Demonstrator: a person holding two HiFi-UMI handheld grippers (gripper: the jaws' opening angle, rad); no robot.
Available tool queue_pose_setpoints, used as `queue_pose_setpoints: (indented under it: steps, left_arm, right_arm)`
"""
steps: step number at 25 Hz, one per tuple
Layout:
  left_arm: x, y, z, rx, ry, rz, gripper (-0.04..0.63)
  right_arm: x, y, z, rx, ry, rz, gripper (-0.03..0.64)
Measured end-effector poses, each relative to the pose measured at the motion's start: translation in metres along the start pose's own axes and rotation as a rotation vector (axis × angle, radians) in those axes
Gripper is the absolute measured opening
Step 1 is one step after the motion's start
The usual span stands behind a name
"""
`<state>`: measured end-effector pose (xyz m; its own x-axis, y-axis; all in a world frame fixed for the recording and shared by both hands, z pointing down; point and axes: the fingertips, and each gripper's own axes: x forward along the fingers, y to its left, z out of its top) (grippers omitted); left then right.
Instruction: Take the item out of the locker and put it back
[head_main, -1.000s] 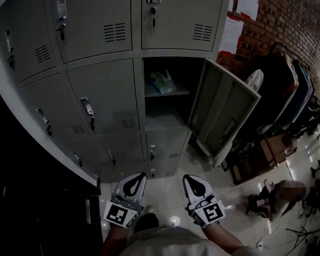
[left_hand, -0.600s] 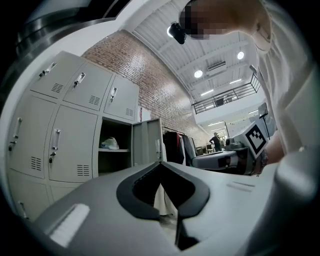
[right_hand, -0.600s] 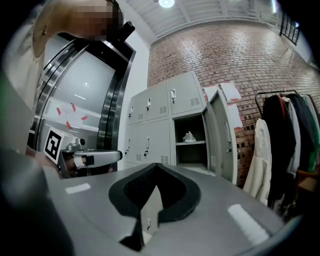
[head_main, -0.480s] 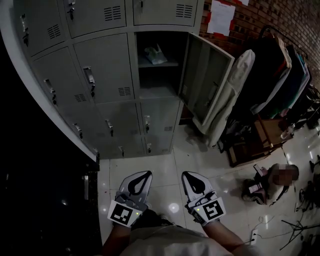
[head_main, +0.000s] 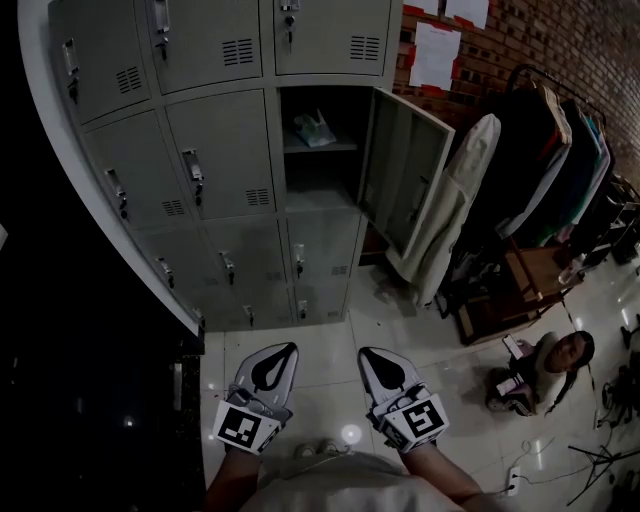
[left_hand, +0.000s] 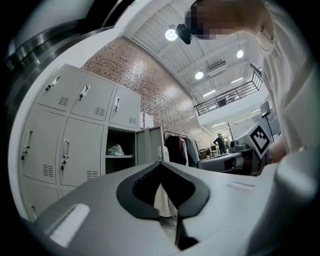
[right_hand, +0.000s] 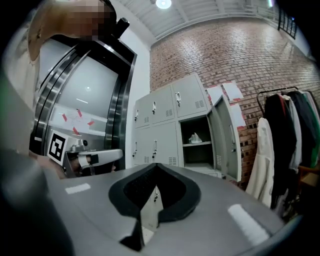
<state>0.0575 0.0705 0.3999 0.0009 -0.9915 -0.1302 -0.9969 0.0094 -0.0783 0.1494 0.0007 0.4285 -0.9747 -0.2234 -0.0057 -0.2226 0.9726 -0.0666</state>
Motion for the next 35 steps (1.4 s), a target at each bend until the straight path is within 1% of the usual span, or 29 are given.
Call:
queue_pose_setpoints:
  steps: [5, 7, 10, 11, 17, 21, 29, 35]
  left_arm:
    - [-0.009, 0.003, 0.008, 0.008, -0.005, 0.0, -0.021]
    - [-0.011, 0.003, 0.009, 0.006, -0.005, -0.001, -0.021]
    - [-0.014, 0.005, 0.01, 0.003, -0.011, 0.0, -0.021]
    - [-0.015, 0.006, 0.011, 0.002, -0.014, -0.001, -0.021]
    - [-0.015, 0.009, 0.009, 0.0, -0.01, -0.014, -0.021]
    - [-0.015, 0.016, 0.006, -0.006, -0.005, -0.007, -0.021]
    - [-0.012, 0.023, 0.004, 0.006, -0.008, -0.01, -0.021]
    - [-0.01, 0.025, 0.002, 0.0, -0.002, -0.007, -0.021]
  right_arm:
    - [0.006, 0.011, 0.009, -0.027, -0.034, 0.026, -0.002]
    - [0.006, 0.018, 0.014, -0.074, -0.038, 0.034, -0.002]
    - [0.007, 0.029, 0.017, -0.178, -0.032, 0.052, -0.002]
    - [0.008, 0.032, 0.018, -0.189, -0.031, 0.057, -0.002]
    - [0.013, 0.031, 0.016, -0.156, -0.024, 0.062, -0.001]
    - [0.016, 0.027, 0.014, -0.164, -0.012, 0.058, -0.002]
    - [0.027, 0.025, 0.019, -0.176, -0.019, 0.049, -0.002]
    - [0.032, 0.024, 0.02, -0.176, -0.022, 0.055, -0.002]
